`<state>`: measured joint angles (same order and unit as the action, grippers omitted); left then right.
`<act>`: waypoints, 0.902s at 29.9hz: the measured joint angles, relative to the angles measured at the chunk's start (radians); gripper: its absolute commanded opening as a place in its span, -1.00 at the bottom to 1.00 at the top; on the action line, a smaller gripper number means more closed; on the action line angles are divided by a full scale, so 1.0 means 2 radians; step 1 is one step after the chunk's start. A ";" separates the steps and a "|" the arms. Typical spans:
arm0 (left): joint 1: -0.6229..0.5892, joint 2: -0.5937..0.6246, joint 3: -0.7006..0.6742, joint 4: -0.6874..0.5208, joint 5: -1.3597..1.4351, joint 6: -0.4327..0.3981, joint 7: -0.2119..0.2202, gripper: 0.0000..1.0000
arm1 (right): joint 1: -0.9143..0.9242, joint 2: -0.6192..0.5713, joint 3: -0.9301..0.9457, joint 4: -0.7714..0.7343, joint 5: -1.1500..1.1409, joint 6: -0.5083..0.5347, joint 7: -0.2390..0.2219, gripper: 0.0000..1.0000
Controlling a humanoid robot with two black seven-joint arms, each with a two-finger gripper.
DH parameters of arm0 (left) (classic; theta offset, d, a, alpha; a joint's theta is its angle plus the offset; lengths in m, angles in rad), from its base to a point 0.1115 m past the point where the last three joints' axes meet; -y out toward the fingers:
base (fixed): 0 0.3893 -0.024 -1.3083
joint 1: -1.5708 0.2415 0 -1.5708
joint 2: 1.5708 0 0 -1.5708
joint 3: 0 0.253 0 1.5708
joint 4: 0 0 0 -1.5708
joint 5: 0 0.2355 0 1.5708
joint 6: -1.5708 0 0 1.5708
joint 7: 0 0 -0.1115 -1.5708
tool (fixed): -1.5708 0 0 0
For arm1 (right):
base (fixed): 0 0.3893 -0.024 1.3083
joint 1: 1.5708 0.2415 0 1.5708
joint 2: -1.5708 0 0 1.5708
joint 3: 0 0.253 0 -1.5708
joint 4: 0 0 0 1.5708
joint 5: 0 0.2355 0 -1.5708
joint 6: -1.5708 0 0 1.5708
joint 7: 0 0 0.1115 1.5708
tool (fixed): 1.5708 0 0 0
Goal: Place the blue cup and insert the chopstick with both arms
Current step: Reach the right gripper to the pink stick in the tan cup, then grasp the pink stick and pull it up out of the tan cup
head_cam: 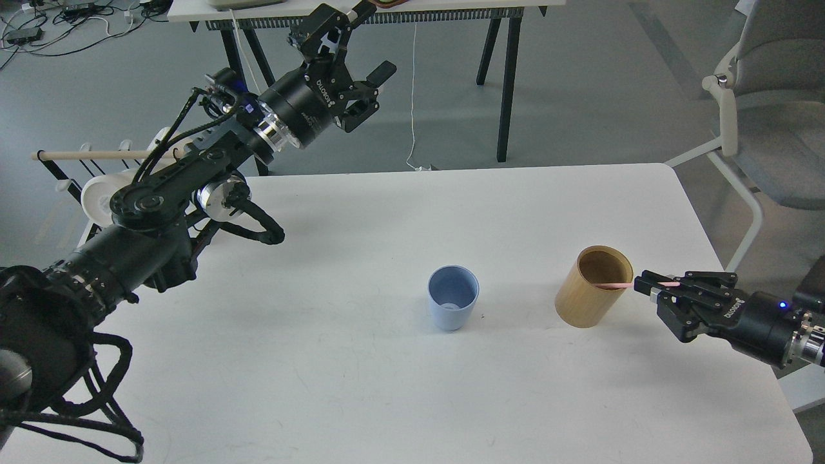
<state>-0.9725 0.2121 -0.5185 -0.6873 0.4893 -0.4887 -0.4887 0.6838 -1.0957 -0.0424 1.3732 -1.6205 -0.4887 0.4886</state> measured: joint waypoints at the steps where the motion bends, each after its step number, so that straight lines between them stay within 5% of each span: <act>1: 0.000 0.000 0.000 0.000 0.000 0.000 0.000 0.88 | 0.000 0.000 0.000 0.000 0.000 0.000 0.000 -1.00; 16: 0.002 0.000 0.000 0.000 0.000 0.000 0.000 0.89 | 0.023 -0.024 0.009 0.009 0.007 0.000 0.000 -1.00; 27: 0.002 -0.002 0.001 0.008 0.000 0.000 0.000 0.89 | 0.085 -0.104 0.013 0.108 0.039 0.000 0.000 -1.00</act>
<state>-0.9680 0.2081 -0.5169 -0.6721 0.4893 -0.4887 -0.4887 0.8532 -1.3031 -0.0168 1.5902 -1.5425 -0.4886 0.4888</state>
